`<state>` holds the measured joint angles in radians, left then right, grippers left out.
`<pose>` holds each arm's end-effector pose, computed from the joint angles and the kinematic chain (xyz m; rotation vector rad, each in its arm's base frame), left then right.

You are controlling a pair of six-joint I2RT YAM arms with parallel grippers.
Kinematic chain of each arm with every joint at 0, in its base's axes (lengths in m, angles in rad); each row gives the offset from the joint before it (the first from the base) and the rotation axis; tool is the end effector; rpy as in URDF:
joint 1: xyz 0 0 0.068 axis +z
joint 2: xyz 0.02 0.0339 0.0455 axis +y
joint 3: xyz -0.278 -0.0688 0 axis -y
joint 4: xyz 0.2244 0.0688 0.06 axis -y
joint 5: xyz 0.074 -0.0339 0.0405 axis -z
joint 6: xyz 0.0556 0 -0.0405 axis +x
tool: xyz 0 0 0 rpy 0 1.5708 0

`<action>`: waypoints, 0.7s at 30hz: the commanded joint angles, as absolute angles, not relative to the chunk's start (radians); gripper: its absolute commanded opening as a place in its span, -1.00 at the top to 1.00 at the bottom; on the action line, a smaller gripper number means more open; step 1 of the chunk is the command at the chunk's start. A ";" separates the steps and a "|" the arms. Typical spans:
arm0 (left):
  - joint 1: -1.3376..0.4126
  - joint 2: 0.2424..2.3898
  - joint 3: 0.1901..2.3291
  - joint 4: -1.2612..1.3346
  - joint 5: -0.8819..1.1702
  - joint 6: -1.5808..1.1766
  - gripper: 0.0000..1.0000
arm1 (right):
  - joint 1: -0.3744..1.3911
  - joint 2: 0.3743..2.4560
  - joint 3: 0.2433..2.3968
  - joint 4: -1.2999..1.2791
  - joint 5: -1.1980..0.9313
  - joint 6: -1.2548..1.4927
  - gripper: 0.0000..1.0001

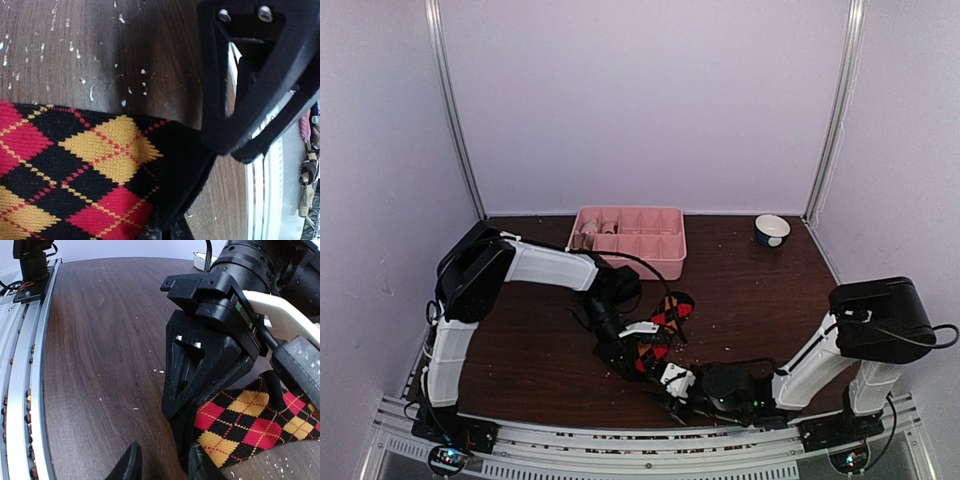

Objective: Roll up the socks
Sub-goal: Roll the sock at the center of the board.

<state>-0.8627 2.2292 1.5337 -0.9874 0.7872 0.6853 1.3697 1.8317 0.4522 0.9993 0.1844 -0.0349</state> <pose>0.2225 -0.3205 0.1231 -1.8758 -2.0107 1.1235 0.0725 0.3044 0.1254 -1.2002 1.6127 0.6953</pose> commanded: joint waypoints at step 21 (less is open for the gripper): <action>-0.855 2.220 1.545 -0.971 0.754 0.678 0.90 | 1.315 1.868 0.501 0.965 0.139 0.037 0.92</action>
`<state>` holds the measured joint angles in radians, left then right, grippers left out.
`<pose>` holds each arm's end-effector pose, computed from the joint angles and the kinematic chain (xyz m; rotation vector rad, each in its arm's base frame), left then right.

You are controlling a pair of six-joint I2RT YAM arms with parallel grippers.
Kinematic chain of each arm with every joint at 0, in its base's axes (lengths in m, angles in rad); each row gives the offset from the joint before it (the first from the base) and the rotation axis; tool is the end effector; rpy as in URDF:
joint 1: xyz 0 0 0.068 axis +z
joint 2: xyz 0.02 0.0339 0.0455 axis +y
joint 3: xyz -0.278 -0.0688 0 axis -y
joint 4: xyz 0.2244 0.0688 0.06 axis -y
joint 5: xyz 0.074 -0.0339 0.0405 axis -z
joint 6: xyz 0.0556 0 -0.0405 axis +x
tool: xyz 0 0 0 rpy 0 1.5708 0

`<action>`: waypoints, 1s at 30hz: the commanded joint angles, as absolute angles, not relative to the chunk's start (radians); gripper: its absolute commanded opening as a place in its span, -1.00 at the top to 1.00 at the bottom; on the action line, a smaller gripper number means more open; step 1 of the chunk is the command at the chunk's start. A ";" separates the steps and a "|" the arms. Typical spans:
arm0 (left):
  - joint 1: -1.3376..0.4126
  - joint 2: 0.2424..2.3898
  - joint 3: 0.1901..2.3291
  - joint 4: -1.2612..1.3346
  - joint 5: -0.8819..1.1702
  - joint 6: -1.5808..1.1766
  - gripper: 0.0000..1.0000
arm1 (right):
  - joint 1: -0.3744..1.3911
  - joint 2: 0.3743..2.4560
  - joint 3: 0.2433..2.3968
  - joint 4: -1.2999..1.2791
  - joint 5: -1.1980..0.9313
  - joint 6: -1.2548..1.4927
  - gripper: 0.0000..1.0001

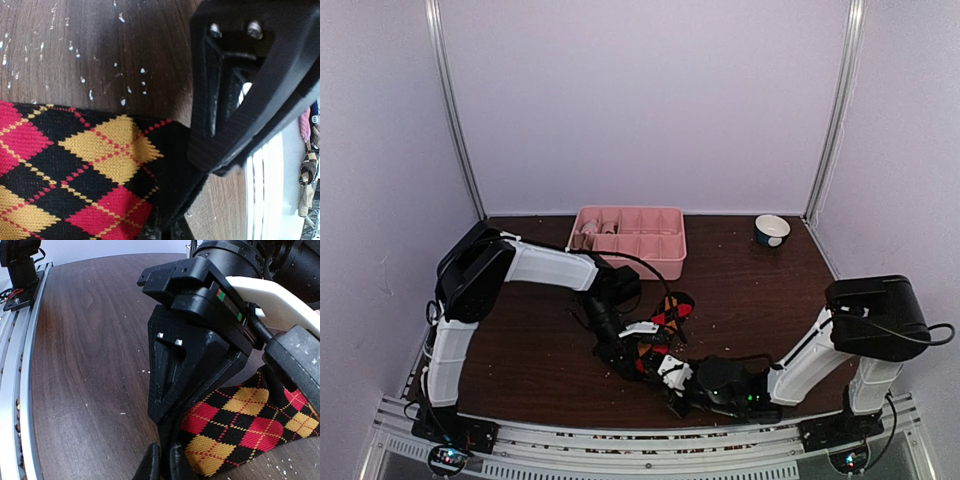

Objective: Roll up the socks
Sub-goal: Roll the sock at the center of the board.

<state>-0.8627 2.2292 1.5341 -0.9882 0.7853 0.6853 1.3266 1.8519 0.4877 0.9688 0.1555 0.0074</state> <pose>0.2226 -0.3204 0.1231 -1.8763 -2.0114 1.1207 0.0859 0.3093 0.1236 -1.1604 1.6682 0.7122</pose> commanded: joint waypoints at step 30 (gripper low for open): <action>-0.528 1.516 1.230 -0.519 0.102 0.288 -0.96 | 1.162 1.863 0.354 1.090 -0.170 0.413 1.00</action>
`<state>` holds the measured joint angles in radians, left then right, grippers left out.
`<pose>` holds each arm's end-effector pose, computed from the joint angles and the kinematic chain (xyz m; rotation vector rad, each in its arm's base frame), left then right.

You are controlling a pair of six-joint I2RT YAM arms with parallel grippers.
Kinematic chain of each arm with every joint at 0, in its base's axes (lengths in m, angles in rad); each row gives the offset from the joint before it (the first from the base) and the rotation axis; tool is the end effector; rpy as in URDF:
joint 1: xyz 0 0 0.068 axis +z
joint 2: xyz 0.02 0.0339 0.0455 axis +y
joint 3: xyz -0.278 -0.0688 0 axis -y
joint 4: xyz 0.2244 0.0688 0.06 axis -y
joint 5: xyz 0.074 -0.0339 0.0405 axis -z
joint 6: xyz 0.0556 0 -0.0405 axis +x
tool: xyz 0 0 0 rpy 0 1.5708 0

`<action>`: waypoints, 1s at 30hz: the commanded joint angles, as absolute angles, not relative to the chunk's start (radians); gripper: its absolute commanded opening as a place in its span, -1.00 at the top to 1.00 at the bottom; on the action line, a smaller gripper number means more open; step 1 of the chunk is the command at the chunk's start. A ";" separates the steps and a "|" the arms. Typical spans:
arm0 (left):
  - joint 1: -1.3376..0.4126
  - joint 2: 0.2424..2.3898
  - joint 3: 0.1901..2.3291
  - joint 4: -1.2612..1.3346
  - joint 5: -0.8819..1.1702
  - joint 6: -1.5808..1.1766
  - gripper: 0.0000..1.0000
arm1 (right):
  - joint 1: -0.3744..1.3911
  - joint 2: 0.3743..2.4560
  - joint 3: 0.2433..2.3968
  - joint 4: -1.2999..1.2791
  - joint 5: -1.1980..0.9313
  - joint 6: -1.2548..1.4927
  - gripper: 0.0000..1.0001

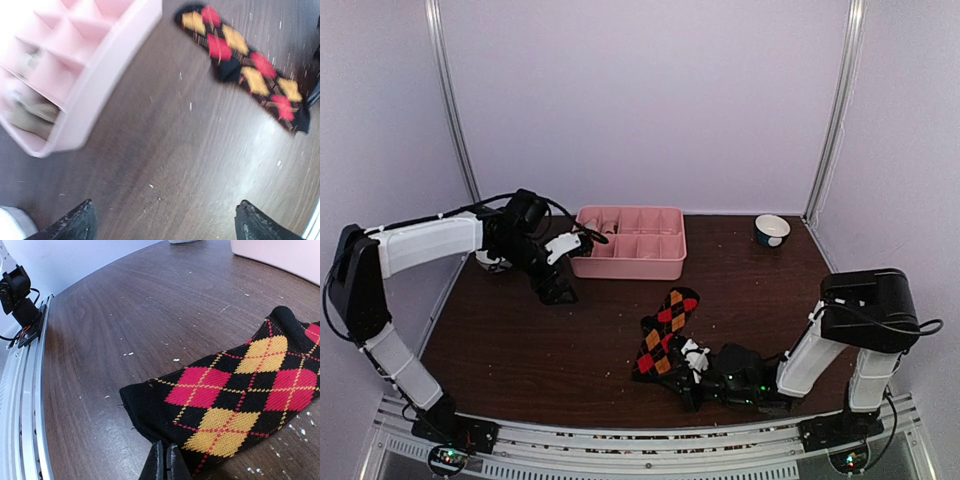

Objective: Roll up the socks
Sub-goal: Roll the sock at the center of the board.

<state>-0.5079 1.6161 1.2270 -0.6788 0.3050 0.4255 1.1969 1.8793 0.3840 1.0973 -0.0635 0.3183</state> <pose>0.2752 -0.1723 0.2503 1.2715 2.2937 -0.4301 0.1065 0.2811 0.1090 -0.9431 1.9017 1.0178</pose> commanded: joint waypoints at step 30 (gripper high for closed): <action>-0.937 1.865 1.238 -0.534 0.529 0.690 -0.55 | 0.991 2.022 0.453 0.955 -0.547 1.042 1.00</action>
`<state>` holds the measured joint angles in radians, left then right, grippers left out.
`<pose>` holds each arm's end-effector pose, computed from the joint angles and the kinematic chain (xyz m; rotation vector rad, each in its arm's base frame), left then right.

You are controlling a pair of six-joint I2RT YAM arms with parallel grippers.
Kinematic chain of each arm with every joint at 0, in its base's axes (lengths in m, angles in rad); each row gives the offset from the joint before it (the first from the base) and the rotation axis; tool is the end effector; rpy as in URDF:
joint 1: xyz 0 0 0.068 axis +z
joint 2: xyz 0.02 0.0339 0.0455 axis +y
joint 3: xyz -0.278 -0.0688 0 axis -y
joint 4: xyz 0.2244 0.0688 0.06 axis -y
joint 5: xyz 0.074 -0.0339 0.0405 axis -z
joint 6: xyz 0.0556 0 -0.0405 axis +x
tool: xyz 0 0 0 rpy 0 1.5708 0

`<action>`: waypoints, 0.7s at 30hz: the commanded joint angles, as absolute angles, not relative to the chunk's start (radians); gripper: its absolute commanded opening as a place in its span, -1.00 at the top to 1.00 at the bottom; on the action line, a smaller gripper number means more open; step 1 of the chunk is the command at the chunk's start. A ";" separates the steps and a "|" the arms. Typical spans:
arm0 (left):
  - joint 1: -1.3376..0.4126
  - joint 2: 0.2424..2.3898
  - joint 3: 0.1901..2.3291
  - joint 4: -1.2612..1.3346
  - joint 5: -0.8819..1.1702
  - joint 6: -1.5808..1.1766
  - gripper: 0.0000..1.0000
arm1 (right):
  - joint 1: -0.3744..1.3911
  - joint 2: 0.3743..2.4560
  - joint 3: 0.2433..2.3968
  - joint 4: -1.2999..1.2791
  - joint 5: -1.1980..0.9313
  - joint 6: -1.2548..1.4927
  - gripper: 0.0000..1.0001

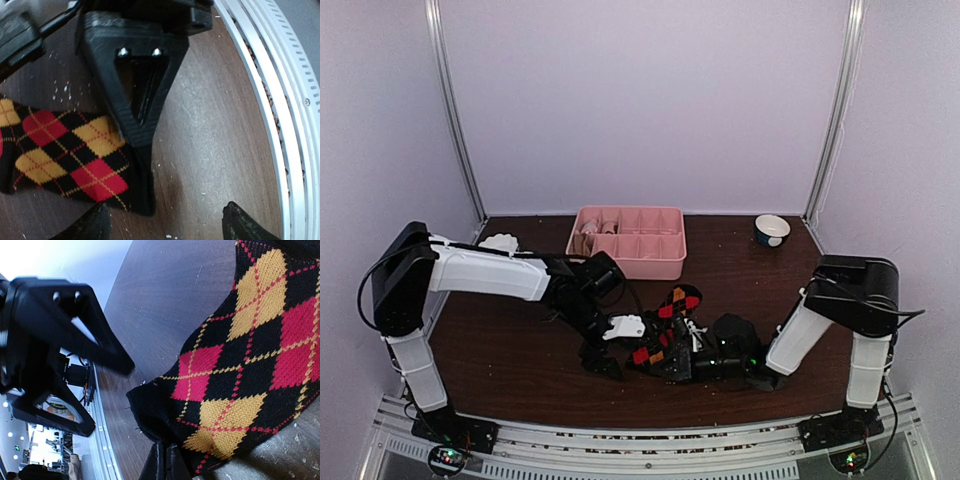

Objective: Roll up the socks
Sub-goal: Roll the sock at the center of the board.

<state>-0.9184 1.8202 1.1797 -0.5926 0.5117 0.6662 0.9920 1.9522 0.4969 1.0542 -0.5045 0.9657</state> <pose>0.1878 -0.2907 0.1813 2.0597 1.8579 -0.7785 0.1536 0.2841 0.1076 -0.4322 2.3463 1.6305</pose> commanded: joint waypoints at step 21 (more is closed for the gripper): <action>-0.913 2.049 1.400 -0.671 0.578 0.652 0.49 | 0.985 2.054 0.460 0.952 -0.554 1.029 1.00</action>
